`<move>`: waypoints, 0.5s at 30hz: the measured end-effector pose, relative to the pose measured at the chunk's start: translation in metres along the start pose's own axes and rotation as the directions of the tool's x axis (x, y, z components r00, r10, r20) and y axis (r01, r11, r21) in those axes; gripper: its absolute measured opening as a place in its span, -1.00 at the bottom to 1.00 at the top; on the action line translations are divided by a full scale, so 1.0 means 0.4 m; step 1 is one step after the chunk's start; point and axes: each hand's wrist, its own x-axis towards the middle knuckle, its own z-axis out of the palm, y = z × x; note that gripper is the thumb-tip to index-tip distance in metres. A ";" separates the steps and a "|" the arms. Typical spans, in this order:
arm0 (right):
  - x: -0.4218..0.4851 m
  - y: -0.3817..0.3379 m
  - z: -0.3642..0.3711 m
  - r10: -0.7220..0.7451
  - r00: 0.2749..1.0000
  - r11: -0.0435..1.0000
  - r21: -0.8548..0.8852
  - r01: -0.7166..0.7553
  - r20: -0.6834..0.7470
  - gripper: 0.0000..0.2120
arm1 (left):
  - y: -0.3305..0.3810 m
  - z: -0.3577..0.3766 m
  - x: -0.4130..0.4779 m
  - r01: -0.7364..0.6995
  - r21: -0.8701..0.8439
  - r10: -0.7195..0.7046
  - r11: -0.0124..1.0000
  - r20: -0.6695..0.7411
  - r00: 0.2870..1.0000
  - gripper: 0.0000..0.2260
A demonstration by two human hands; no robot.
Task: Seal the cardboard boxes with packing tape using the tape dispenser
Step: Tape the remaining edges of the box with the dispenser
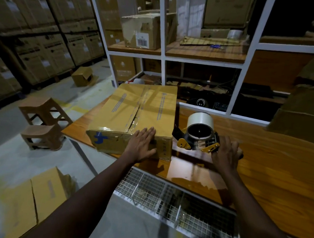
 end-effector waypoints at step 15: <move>-0.050 0.048 0.025 0.096 0.995 0.995 0.037 -0.096 -0.002 -0.57 | -0.003 0.004 0.008 0.004 0.011 -0.004 1.000 -0.013 1.000 -0.12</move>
